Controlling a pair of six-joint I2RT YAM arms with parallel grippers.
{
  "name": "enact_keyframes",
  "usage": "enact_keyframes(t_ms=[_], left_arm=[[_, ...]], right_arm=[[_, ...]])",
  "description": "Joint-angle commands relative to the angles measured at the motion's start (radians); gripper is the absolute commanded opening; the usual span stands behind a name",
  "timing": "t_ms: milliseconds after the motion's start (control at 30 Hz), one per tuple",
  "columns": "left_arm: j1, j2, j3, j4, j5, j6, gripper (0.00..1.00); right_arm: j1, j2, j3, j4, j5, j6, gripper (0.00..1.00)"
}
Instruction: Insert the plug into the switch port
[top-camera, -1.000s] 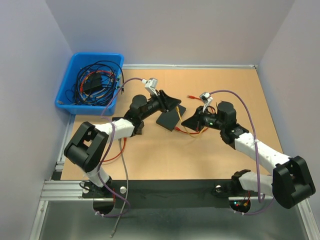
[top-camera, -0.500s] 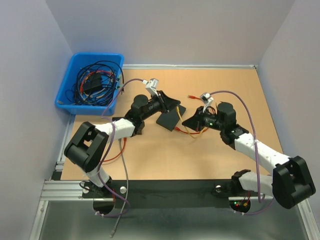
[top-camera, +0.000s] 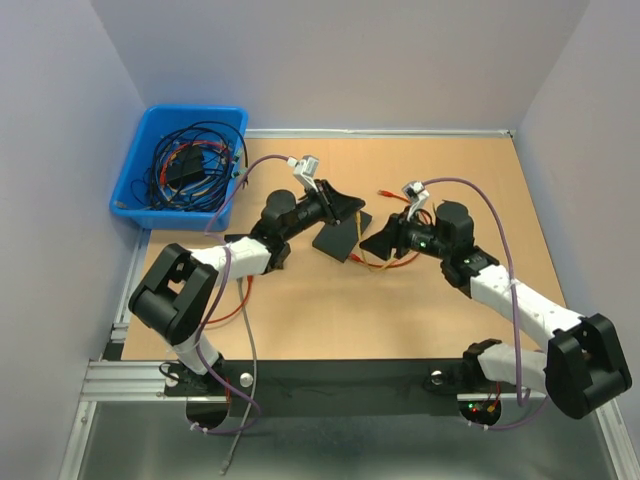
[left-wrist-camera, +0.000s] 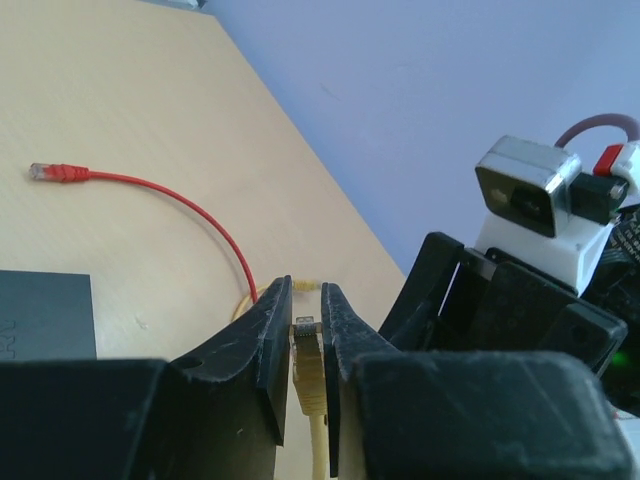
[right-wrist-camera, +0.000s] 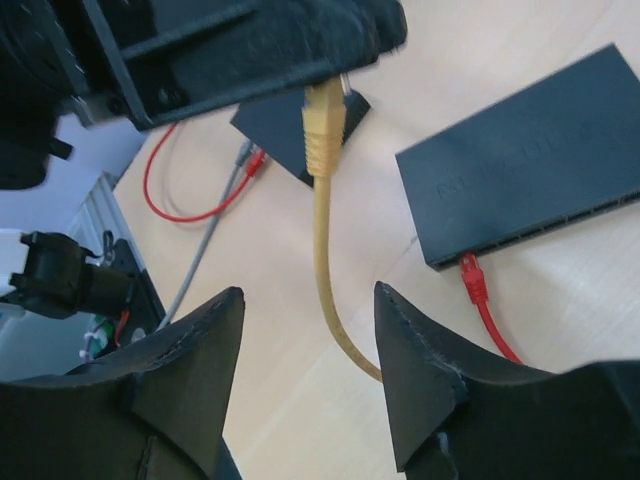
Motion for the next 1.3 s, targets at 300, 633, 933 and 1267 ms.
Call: enact_keyframes(t_ms=[300, 633, 933, 1267], left_arm=[[0.037, -0.043, -0.11, 0.508, 0.246, -0.177, 0.0], [0.1, 0.102, -0.163, 1.103, 0.321, -0.51, 0.0], [0.102, 0.068, -0.155, 1.105, 0.311, -0.52, 0.0], [0.102, 0.036, -0.14, 1.102, 0.311, -0.533, 0.0]], right_arm=[[-0.003, 0.005, 0.232, 0.107, -0.131, 0.158, 0.37], [-0.012, 0.038, 0.259, 0.144, -0.218, 0.2, 0.41], [-0.014, 0.085, 0.147, 0.164, -0.237, 0.201, 0.43], [-0.014, 0.159, 0.161, 0.219, -0.255, 0.244, 0.4]])
